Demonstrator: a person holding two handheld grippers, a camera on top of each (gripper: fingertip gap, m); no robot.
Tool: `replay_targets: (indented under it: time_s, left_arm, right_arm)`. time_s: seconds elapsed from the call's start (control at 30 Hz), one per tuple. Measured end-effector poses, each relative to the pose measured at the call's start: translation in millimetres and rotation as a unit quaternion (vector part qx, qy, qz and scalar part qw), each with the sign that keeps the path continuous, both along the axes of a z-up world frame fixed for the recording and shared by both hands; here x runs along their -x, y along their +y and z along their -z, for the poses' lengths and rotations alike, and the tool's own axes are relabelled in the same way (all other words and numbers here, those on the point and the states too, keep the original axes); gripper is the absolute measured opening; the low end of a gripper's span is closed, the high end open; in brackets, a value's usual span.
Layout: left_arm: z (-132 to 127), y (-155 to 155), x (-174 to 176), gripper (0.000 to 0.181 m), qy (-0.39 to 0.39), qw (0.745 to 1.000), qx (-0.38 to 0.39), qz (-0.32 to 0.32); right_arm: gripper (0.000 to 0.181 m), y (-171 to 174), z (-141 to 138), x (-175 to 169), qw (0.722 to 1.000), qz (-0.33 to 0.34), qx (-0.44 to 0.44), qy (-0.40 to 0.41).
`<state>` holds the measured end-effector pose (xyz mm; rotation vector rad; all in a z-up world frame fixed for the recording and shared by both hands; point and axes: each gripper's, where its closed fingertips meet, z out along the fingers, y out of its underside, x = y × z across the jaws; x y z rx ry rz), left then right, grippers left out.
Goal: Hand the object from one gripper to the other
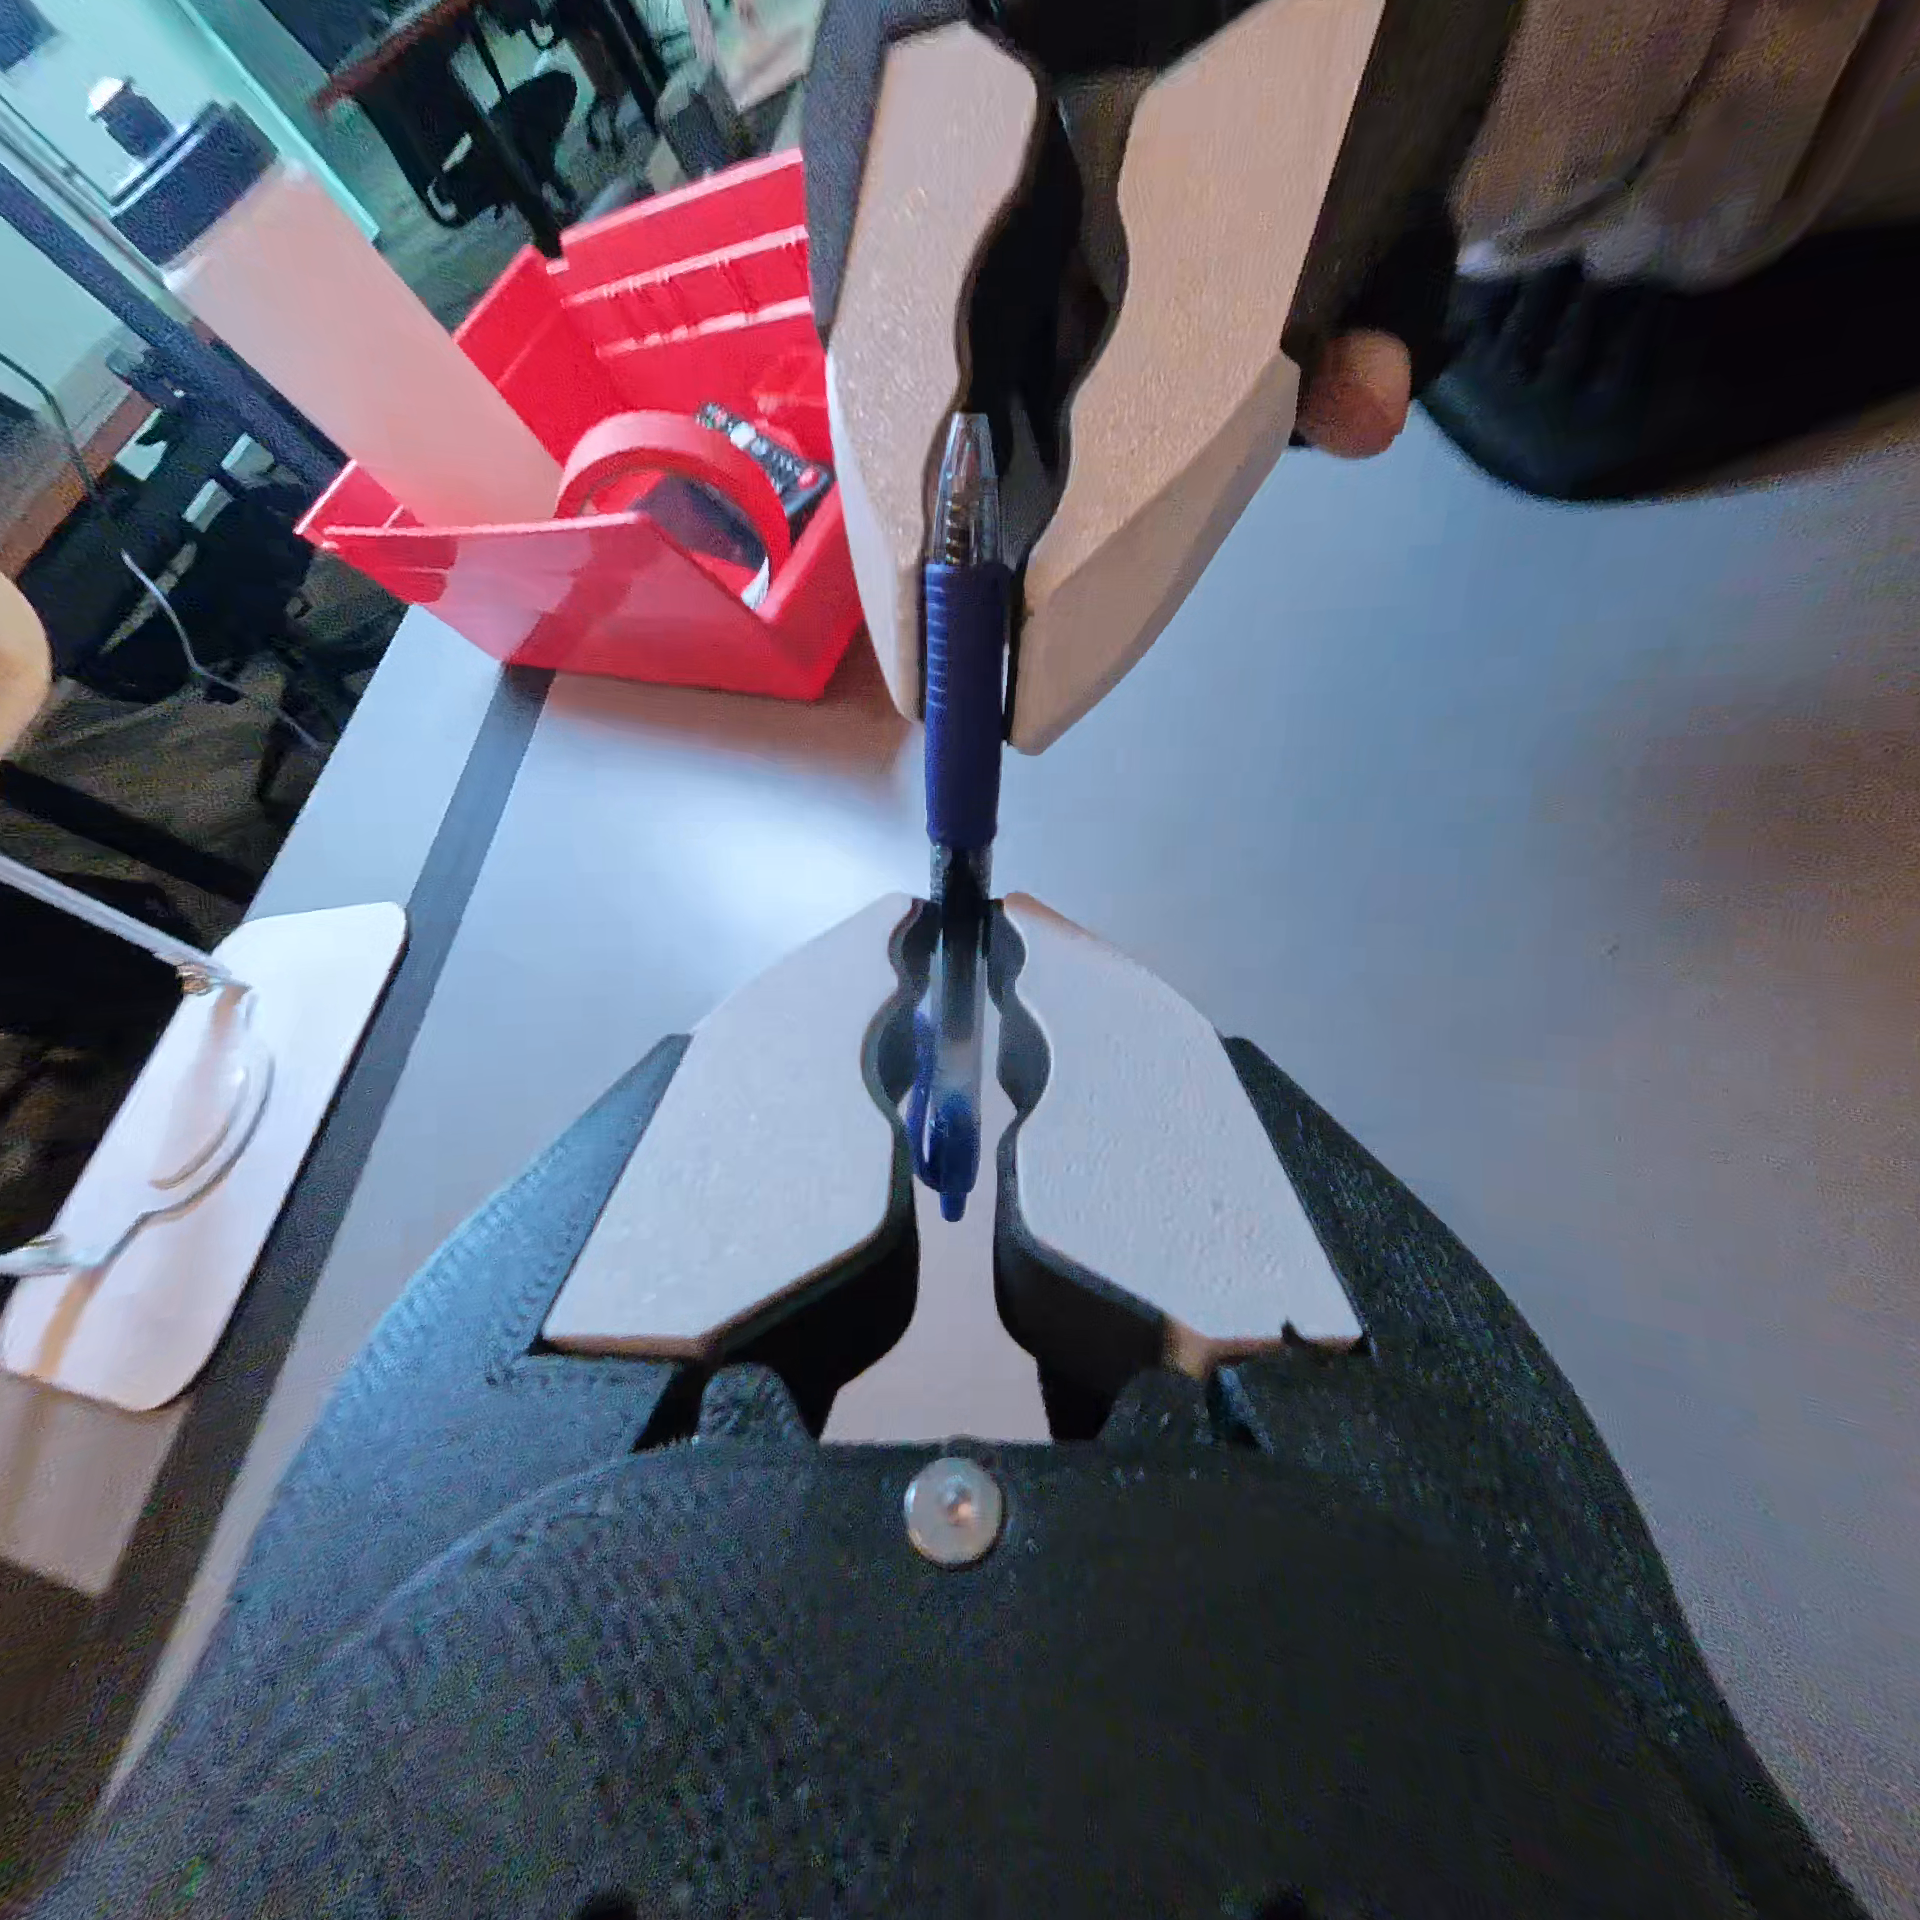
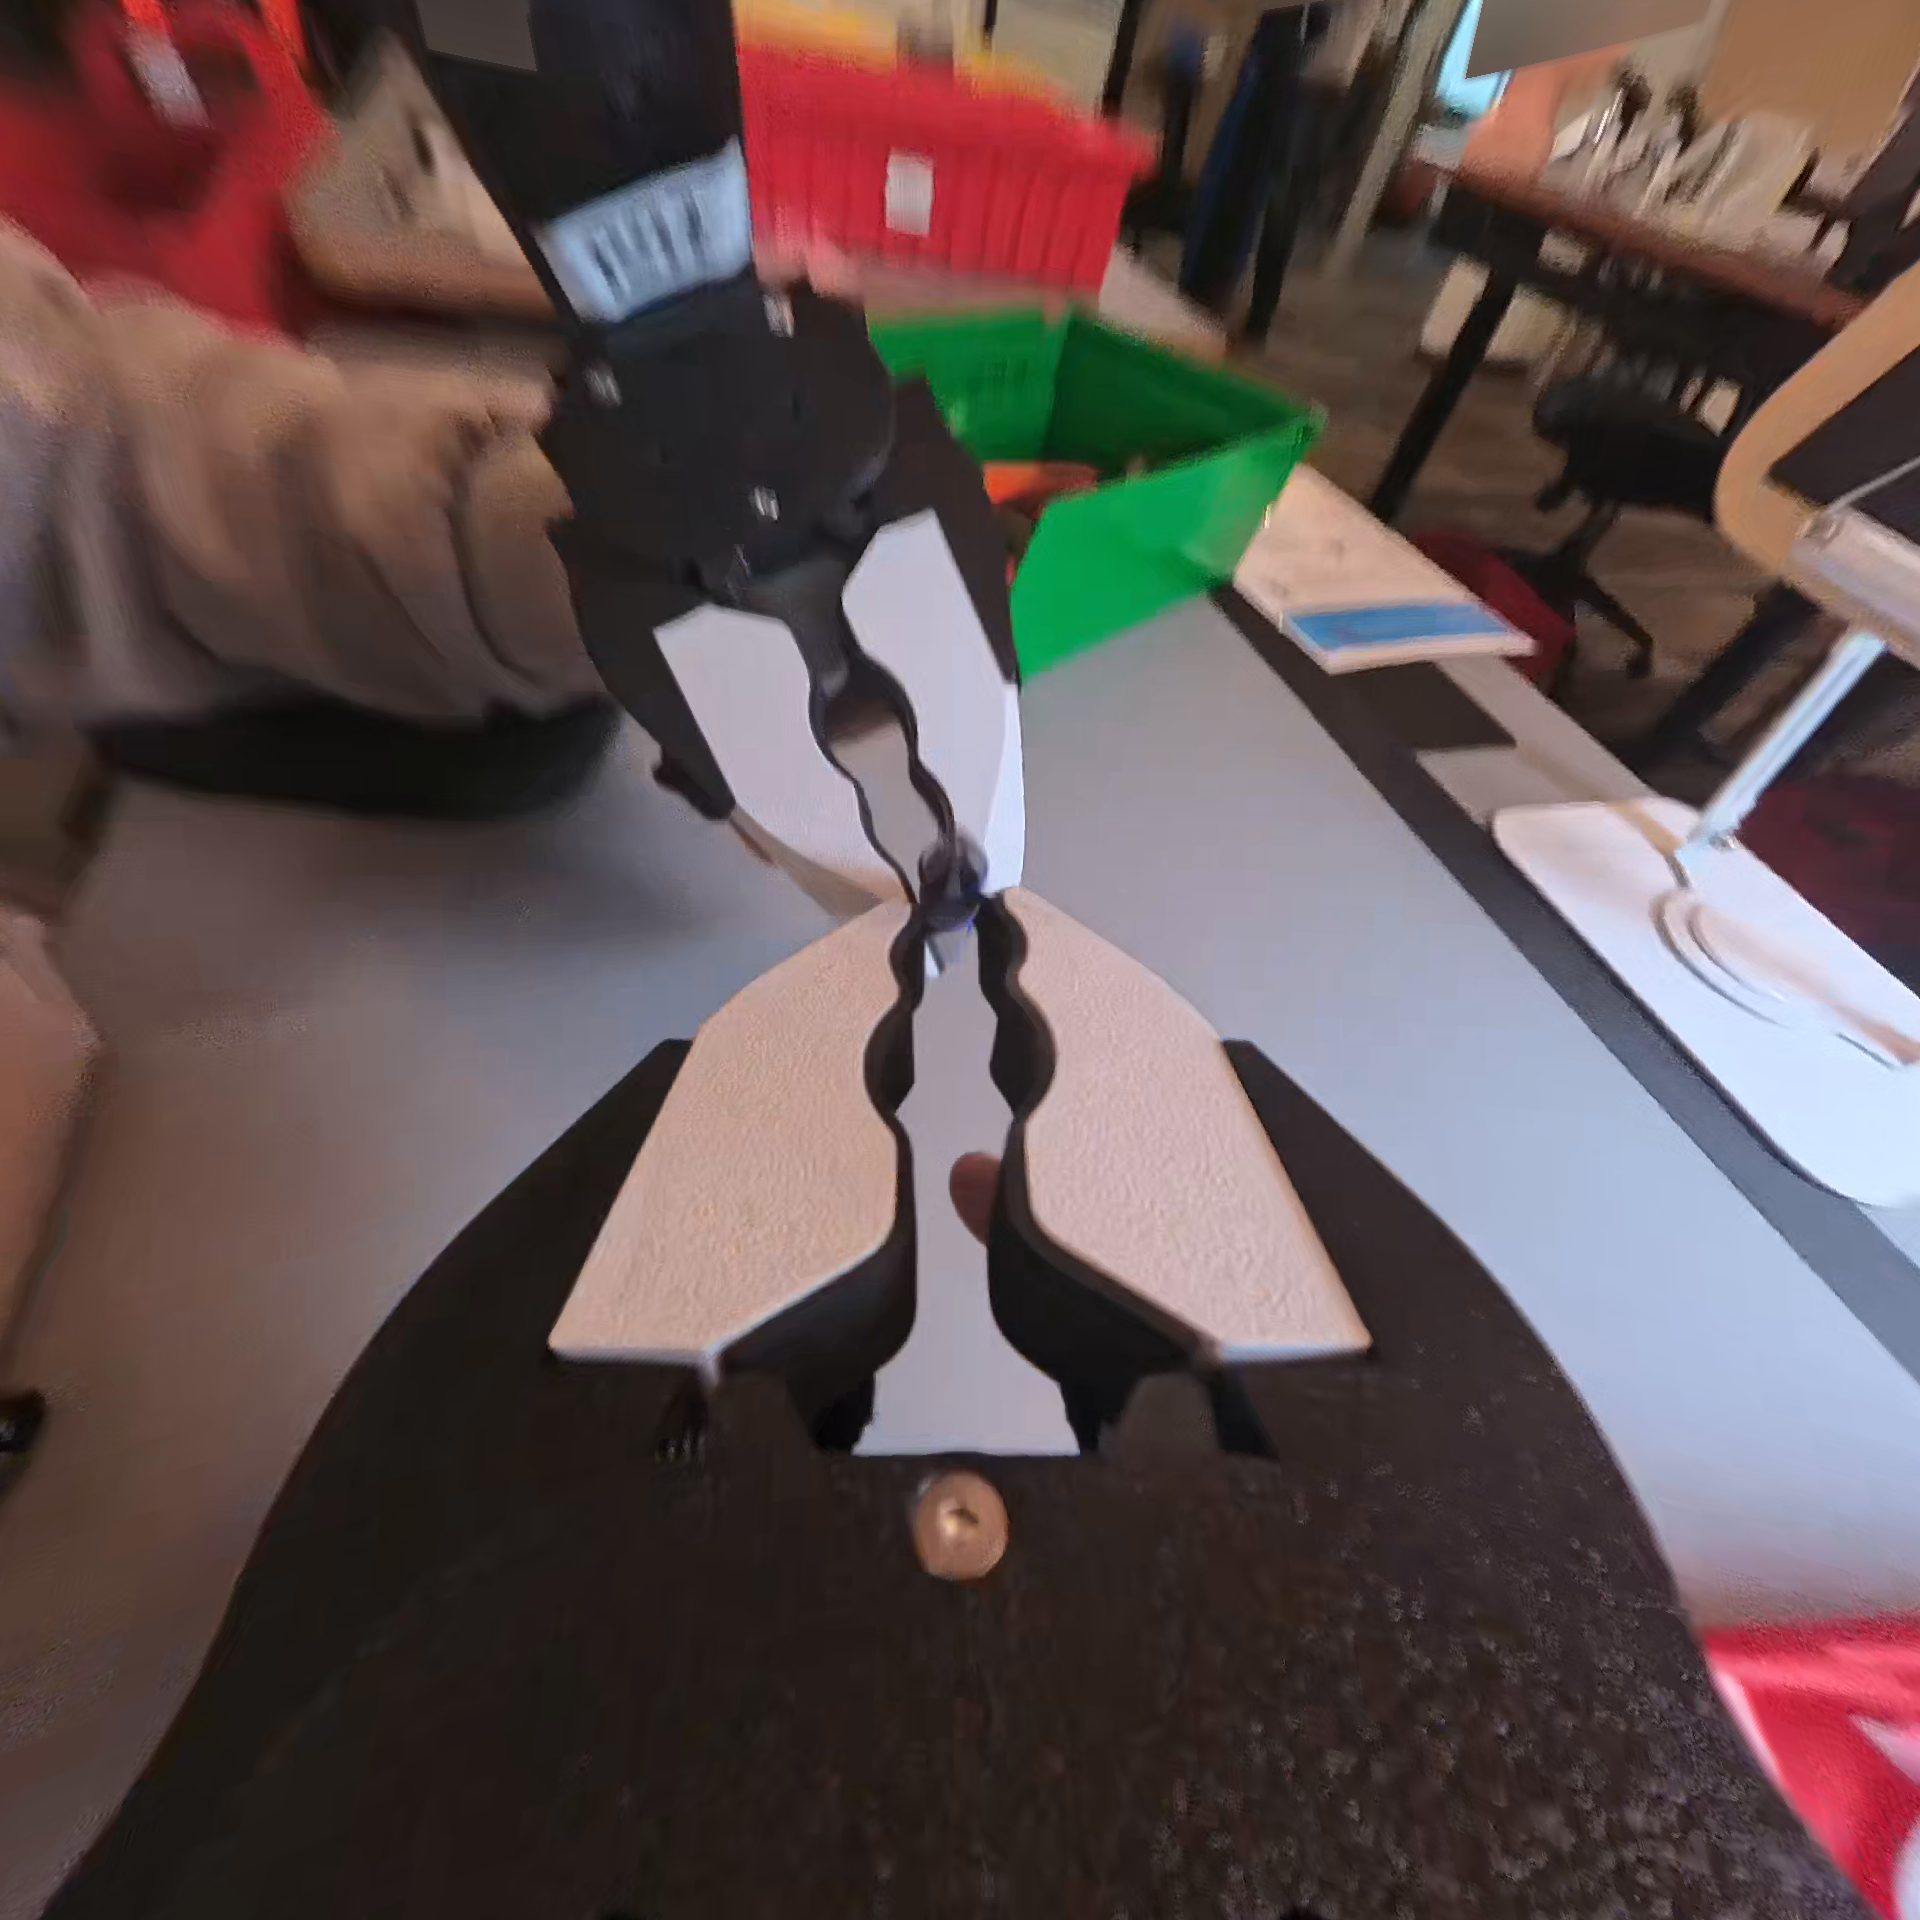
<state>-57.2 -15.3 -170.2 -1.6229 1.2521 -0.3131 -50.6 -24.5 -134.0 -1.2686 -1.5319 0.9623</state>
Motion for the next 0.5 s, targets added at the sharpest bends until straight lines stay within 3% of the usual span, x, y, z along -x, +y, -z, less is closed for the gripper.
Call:
replay_targets:
  time_s: [0.03, 0.13, 0.23, 0.3, 0.4, 0.5]
  left_arm:
    - [-10.3, -1.9, -1.3, 0.010, -0.052, 0.998, 0.022, 0.007]
    - [-48.6, -6.8, 1.5, 0.010, -0.236, 0.968, 0.081, 0.036]
    - [-89.8, -15.0, 11.2, 0.010, -0.418, 0.898, 0.113, 0.082]
    - [-106.4, -19.7, 17.3, 0.010, -0.497, 0.853, 0.122, 0.108]
    - [-110.5, -24.9, 15.4, 0.010, -0.536, 0.824, 0.126, 0.132]
    - [-103.8, -26.8, 9.1, 0.010, -0.527, 0.828, 0.129, 0.140]
  right_arm:
    - [0.013, 1.7, -13.8, -1.4, 0.998, -0.004, 0.032, 0.050]
    - [0.045, 8.3, -30.0, -8.9, 0.986, -0.029, 0.117, 0.112]
    - [0.049, 8.6, -25.7, -8.1, 0.971, -0.050, 0.190, 0.138]
    - [0.050, -3.0, -19.3, 0.4, 0.959, -0.073, 0.229, 0.149]
    - [0.048, -33.6, -14.1, 15.7, 0.941, -0.126, 0.280, 0.145]
    - [0.017, -40.8, -17.2, 23.8, 0.945, -0.116, 0.261, 0.158]
